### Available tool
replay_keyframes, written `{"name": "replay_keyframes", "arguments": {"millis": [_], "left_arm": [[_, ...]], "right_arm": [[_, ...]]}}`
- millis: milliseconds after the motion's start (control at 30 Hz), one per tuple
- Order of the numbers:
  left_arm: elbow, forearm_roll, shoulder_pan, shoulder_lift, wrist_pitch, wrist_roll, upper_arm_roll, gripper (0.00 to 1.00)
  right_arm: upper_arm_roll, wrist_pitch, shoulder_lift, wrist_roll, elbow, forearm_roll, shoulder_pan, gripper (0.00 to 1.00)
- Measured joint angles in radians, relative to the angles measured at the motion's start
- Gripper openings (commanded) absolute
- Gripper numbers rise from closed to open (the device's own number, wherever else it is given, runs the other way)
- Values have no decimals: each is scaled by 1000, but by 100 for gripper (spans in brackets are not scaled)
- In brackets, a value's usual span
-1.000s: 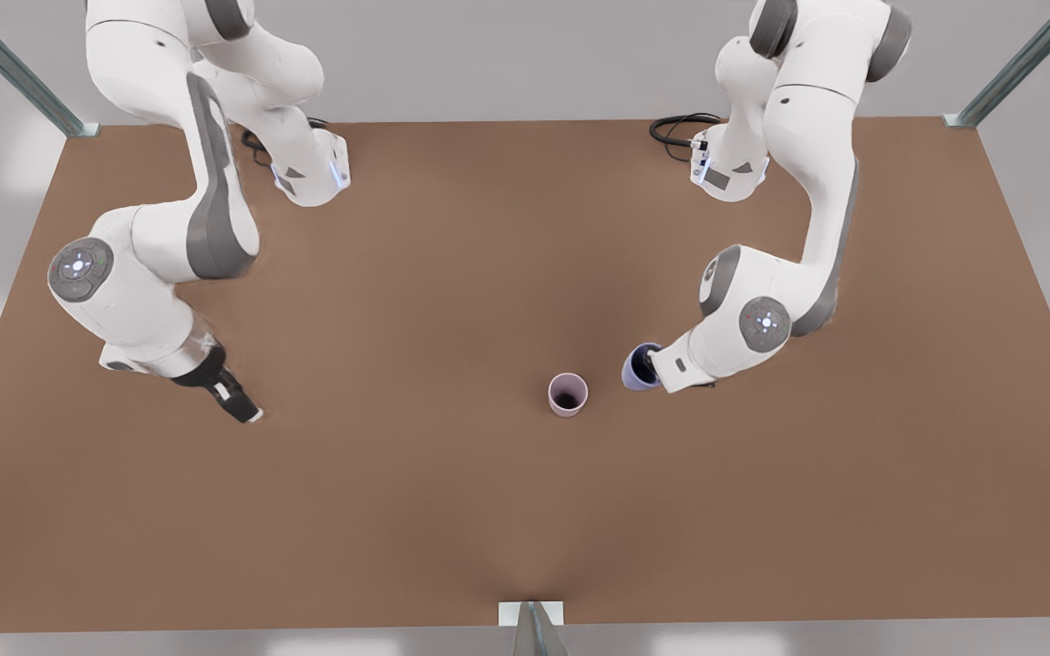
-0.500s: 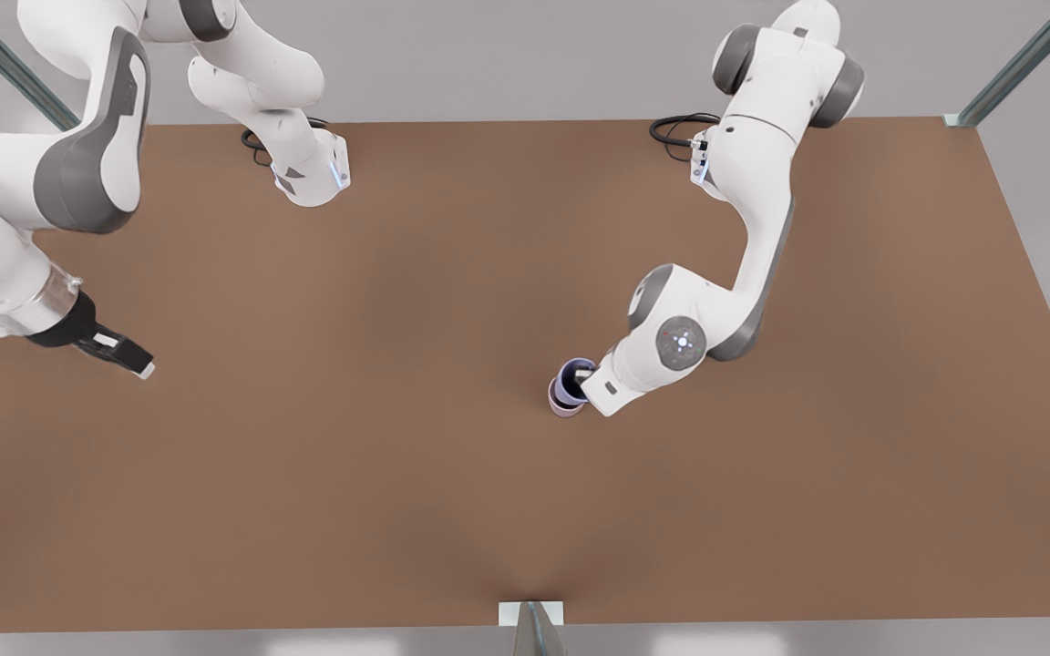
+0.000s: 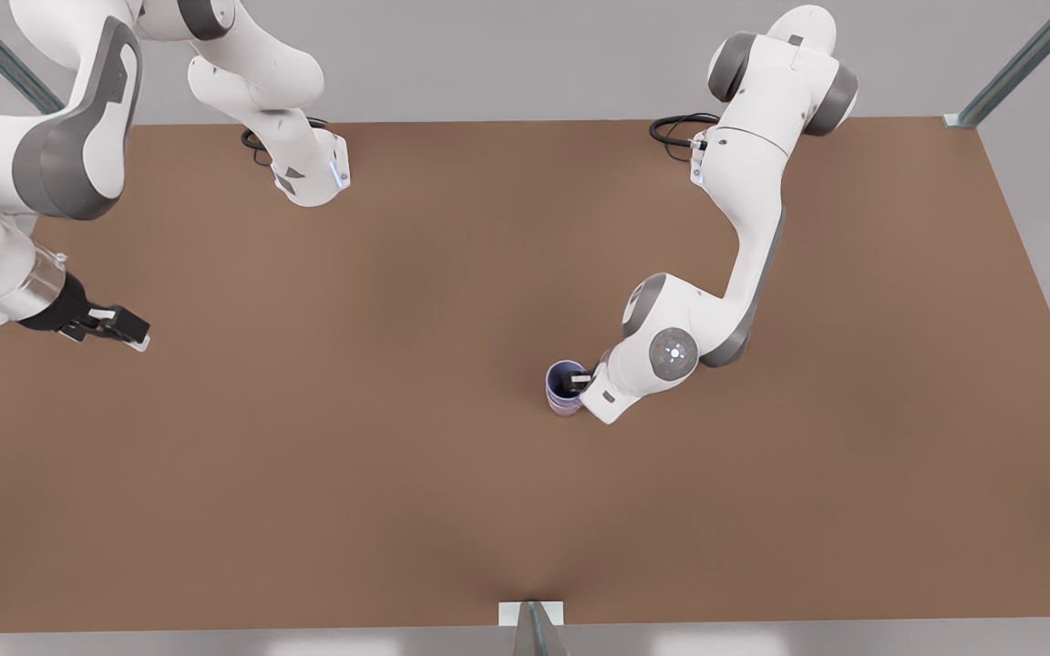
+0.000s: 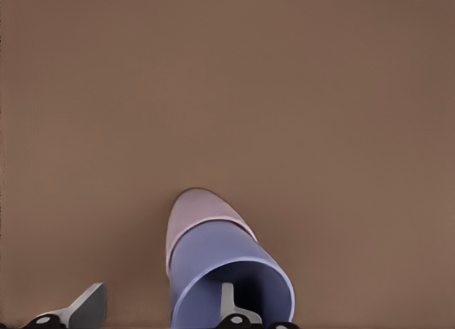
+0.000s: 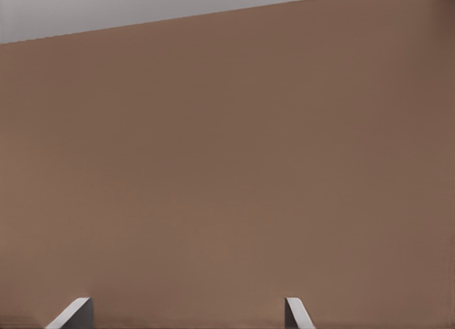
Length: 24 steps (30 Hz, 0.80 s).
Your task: Stack the cups, with the pink cup at the bottom and the purple cup at the top
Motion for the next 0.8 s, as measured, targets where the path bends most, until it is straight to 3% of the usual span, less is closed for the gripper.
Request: {"name": "replay_keyframes", "arguments": {"millis": [333,533,567,733,800], "left_arm": [[34,28,8,-69,-45,-64,13,100],[109,135,24,-212,-239,16,215,100],[108,164,64,-252,-273,38,192,100],[102,322,371,-398,-380,145,-135,100],[92,350,413,-426,-407,180,-181,100]], "right_arm": [[0,-4,18,-79,-1,-1,-1,100],[0,-1,23,-109,-1,-1,-3,100],[0,0,23,-113,0,-1,-3,100],[-6,0,21,-130,2,-1,-5,100],[-11,0,21,-136,3,-1,-7,100]]}}
